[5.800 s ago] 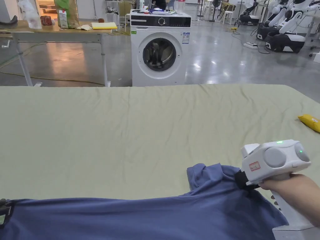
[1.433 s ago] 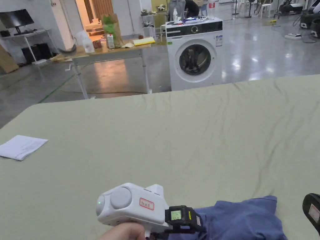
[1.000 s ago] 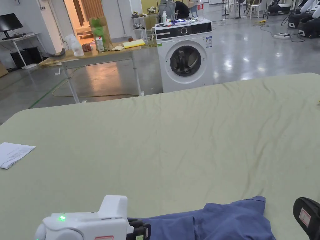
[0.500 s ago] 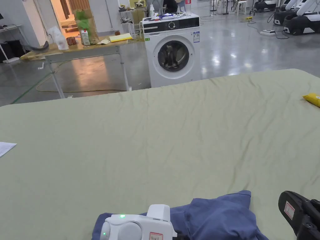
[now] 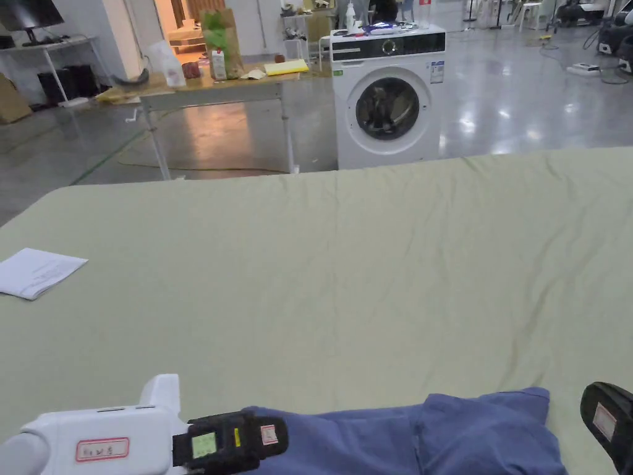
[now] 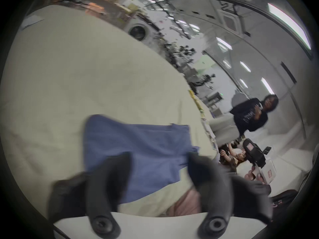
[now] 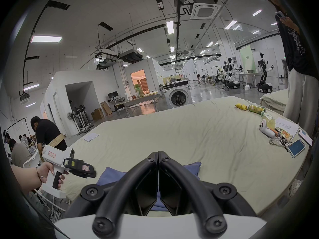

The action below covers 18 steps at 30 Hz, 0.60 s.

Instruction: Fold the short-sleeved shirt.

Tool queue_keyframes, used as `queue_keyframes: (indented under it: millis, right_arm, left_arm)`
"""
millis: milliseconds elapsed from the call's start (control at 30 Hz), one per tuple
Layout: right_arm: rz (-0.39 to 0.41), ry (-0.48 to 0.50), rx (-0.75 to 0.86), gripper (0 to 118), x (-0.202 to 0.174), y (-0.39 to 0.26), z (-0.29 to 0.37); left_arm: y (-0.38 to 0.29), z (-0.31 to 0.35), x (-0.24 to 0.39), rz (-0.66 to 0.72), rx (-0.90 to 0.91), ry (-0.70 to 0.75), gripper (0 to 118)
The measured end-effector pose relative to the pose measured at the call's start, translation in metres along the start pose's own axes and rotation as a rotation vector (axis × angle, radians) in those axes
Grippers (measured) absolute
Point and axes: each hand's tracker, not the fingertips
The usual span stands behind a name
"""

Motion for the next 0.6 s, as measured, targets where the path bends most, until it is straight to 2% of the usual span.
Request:
queue_keyframes:
  millis: [33,67,167,300,400,467,600]
  right_arm:
    - [0.001,0.002,-0.003,0,-0.002,0.000,-0.002]
    - [0.002,0.004,-0.009,0,-0.005,-0.001,-0.004]
    - [-0.007,0.022,-0.029,0,-0.010,-0.002,-0.011]
    - [0.004,0.034,-0.058,0,-0.020,-0.003,-0.018]
    - [0.028,0.036,-0.076,0,-0.028,-0.003,-0.021]
    - [0.038,0.035,-0.082,0,-0.032,-0.002,-0.022]
    - [0.044,0.034,-0.087,0,-0.035,0.001,-0.024]
  left_arm:
    - [0.001,0.008,-0.015,0.039,-0.013,0.012,87]
    - [-0.002,0.013,-0.030,0.077,-0.002,0.029,90]
    - [-0.002,0.023,-0.070,0.170,0.004,0.010,90]
    - [-0.010,-0.002,-0.104,0.271,-0.060,-0.051,90]
    - [-0.008,-0.033,-0.109,0.355,-0.034,-0.231,90]
    - [-0.005,-0.058,-0.104,0.407,-0.065,-0.281,90]
    - [-0.005,-0.102,-0.088,0.365,-0.162,-0.382,90]
